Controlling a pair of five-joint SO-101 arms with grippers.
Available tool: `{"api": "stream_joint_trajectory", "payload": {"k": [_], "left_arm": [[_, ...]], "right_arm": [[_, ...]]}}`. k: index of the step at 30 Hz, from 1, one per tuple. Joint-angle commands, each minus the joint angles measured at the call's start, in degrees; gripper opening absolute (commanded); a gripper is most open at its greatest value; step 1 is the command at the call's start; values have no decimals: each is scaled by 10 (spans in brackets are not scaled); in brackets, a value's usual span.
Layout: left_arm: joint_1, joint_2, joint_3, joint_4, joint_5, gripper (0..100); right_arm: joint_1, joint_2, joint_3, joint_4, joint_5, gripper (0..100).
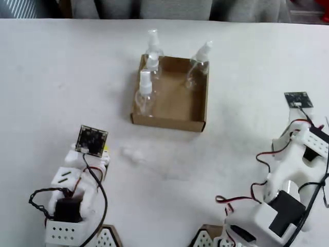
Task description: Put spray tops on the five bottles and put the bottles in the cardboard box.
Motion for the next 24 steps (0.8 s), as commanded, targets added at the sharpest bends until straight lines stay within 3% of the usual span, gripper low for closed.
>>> {"api": "stream_joint_trajectory", "payload": {"k": [1,7,24], "left_arm": [[-5,2,-1,4,-4,21],[-5,2,-1,18,-4,21],[-6,2,-1,18,-4,21]], "right_arm": [[14,-26,-3,-29,5,116],[9,-4,-6,-29,5,248],[43,42,-58,0,0,248]]}}
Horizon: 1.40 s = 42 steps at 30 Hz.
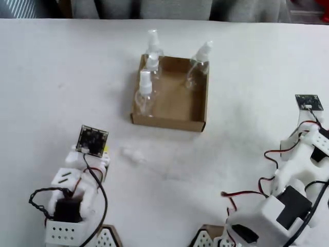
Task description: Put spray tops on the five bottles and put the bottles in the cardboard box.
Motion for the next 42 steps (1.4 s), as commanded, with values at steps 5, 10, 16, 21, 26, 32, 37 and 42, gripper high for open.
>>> {"api": "stream_joint_trajectory", "payload": {"k": [5,10,16,21,26,32,37,42], "left_arm": [[-6,2,-1,1,-4,21],[-6,2,-1,1,-4,21],[-6,2,-1,1,-4,21],[-6,2,-1,1,-4,21],[-6,2,-1,1,-4,21],[-6,2,-1,1,-4,21],[-6,2,-1,1,-4,21],[-6,2,-1,1,-4,21]], "right_arm": [[6,-3,-12,-9,-77,248],[6,-3,-12,-7,-125,248],[-3,-2,2,-12,-130,248],[-13,23,-11,-12,-134,248],[-15,84,-60,-11,-171,248],[-18,137,-110,-7,-180,248],[-19,147,-113,-7,-178,246],[-19,147,-113,-7,-177,98]]}}
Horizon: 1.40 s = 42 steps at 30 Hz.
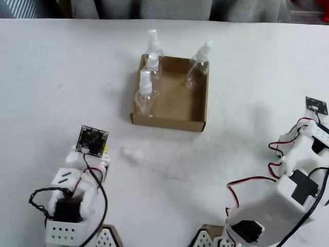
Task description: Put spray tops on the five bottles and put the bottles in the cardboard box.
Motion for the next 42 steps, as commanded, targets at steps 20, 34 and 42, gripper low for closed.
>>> {"api": "stream_joint_trajectory", "payload": {"k": [20,34,42], "left_arm": [[-6,2,-1,1,-4,21],[53,3,-32,1,33,21],[128,3,-101,48,105,21]], "right_arm": [[-67,-203,58,267,53,19],[-191,-308,305,73,-39,19],[-194,-307,311,45,-39,19]]}}
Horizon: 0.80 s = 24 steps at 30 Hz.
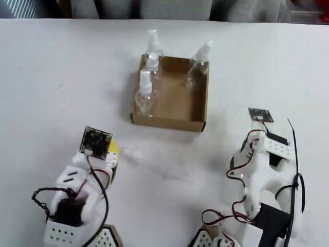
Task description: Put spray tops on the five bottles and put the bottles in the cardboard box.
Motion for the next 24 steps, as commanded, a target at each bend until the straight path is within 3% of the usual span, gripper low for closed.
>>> {"api": "stream_joint_trajectory", "payload": {"k": [1,12,18,24], "left_arm": [[57,3,-65,31,56,21],[99,21,-71,27,106,21],[99,195,-138,-15,112,21],[100,362,-220,-52,235,61]], "right_arm": [[-6,-20,-4,-15,-5,19],[-6,-19,-4,-15,-5,19],[-6,-19,-3,-15,-5,19],[-6,-19,6,-15,-4,19]]}}
